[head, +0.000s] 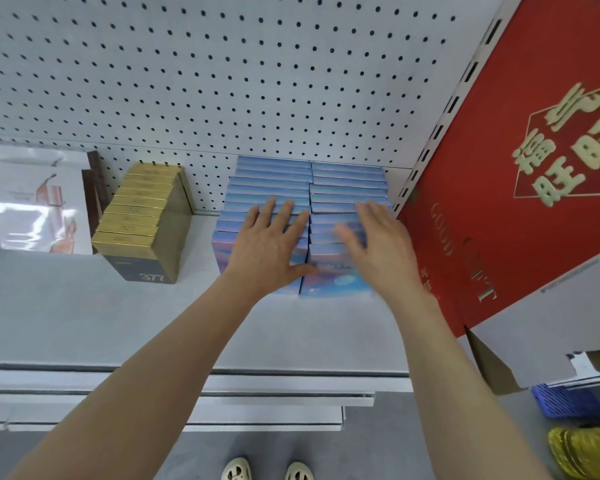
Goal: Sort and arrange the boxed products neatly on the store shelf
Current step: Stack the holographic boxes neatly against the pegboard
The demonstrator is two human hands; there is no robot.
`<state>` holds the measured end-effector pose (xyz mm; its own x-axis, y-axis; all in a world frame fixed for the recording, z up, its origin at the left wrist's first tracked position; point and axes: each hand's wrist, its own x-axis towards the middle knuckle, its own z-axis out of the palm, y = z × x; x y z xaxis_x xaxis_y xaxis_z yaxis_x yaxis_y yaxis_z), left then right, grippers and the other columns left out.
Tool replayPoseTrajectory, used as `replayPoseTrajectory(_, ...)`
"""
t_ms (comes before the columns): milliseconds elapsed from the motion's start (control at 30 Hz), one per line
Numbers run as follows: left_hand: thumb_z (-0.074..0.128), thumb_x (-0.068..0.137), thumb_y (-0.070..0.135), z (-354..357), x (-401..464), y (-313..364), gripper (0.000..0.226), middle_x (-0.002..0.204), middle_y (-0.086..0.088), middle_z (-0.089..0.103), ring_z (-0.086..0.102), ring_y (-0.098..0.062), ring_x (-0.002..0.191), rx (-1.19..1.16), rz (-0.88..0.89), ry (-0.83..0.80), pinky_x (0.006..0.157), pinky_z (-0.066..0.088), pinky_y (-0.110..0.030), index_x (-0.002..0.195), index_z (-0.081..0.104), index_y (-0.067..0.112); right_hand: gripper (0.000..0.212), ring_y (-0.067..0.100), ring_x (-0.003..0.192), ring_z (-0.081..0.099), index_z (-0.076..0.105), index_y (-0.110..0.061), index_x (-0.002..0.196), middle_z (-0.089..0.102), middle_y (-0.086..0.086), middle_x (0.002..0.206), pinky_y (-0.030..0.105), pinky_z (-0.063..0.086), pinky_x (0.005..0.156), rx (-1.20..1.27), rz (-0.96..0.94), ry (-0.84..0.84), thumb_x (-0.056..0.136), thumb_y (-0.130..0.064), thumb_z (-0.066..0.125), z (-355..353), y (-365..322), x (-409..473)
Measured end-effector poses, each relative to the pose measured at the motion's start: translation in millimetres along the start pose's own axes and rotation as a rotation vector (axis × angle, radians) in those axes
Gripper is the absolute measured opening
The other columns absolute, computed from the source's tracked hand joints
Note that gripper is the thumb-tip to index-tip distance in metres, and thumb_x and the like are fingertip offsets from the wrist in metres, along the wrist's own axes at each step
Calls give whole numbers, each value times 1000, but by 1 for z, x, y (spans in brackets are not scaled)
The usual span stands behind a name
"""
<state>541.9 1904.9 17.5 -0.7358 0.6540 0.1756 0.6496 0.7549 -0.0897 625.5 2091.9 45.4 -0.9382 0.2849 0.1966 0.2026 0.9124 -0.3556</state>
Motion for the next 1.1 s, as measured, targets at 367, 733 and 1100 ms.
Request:
replayPoseTrajectory(367, 31, 80, 81, 0, -2, -10, 94, 160, -7, 26, 17, -34, 148, -46, 61, 23, 119, 15, -49, 155, 22, 25, 59, 31, 122, 55, 40, -11, 140, 56, 10, 137, 34, 43, 97, 392, 419, -126, 95, -43, 59, 6, 40, 71)
replayPoseTrajectory(733, 40, 82, 78, -1, 0, -12, 91, 156, -9, 33, 24, -36, 146, -79, 79, 38, 117, 22, -51, 152, 31, 21, 82, 23, 144, 34, 21, -13, 156, 31, 4, 159, 38, 29, 119, 424, 368, -145, 93, -46, 62, 6, 36, 104)
replayPoseTrajectory(1100, 34, 81, 82, 0, 1, -13, 95, 160, -7, 23, 15, -33, 149, -46, 88, 3, 120, 14, -49, 155, 20, 23, 77, 29, 152, 9, 4, -7, 158, 8, 16, 164, 40, 14, 122, 100, 303, -143, 102, -43, 44, 10, 27, 101)
